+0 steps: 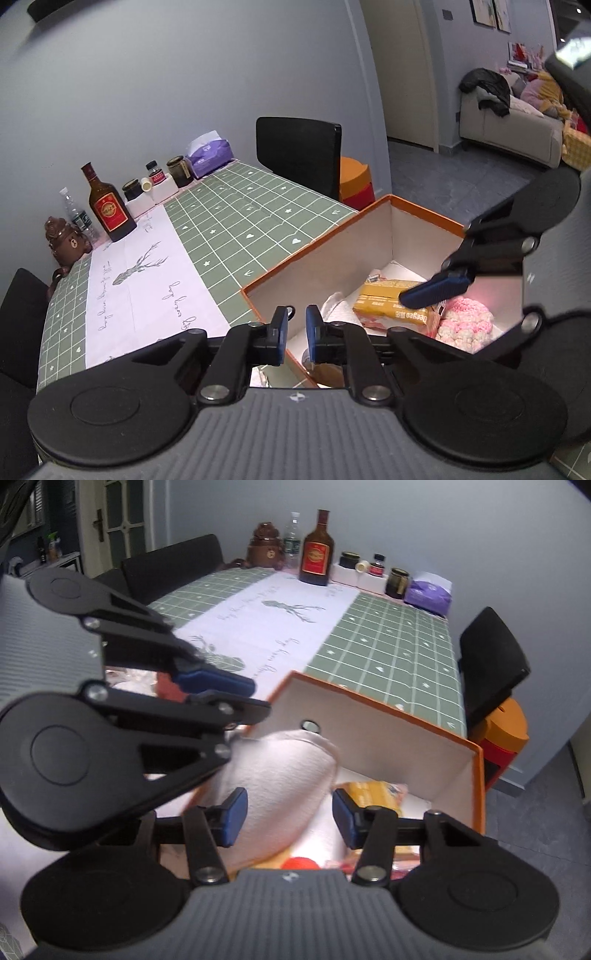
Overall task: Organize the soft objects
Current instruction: 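Withdraw both tools from the box back over the table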
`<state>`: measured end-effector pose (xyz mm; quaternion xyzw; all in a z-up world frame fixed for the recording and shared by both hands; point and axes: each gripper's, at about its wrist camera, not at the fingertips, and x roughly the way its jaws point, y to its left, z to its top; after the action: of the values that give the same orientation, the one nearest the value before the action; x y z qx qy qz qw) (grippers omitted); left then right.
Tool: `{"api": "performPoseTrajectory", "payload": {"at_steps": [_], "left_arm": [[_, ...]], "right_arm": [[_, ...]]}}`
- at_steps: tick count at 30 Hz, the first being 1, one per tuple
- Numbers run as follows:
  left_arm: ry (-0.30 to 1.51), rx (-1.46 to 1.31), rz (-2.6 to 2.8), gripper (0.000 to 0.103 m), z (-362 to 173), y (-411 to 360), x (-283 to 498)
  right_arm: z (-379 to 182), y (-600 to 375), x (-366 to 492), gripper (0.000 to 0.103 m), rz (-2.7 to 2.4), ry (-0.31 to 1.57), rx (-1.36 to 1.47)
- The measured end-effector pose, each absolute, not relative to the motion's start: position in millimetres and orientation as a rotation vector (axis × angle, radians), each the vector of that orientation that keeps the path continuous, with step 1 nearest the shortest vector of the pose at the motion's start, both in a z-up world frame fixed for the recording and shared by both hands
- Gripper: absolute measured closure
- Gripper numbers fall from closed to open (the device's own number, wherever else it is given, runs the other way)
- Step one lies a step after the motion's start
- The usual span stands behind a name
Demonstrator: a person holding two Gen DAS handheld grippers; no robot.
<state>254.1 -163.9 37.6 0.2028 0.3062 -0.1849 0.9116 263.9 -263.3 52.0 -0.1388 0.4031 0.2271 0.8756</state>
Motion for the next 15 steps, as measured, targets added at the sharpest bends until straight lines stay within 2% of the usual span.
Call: {"api": "performPoseTrajectory", "payload": {"at_steps": [9,13,15], "left_arm": [[0.589,0.382,-0.378,0.088,46,-139,237],[0.577,0.369,-0.380,0.087,48,-133,229],[0.572,0.366,-0.384,0.087,49,-131,227]], "right_arm": [[4,-250,293,0.064,0.484,0.969,-0.256],[-14,-256,313,0.087,0.460,1.035,-0.198],[-23,-255,321,0.089,0.449,1.051,-0.193]]}}
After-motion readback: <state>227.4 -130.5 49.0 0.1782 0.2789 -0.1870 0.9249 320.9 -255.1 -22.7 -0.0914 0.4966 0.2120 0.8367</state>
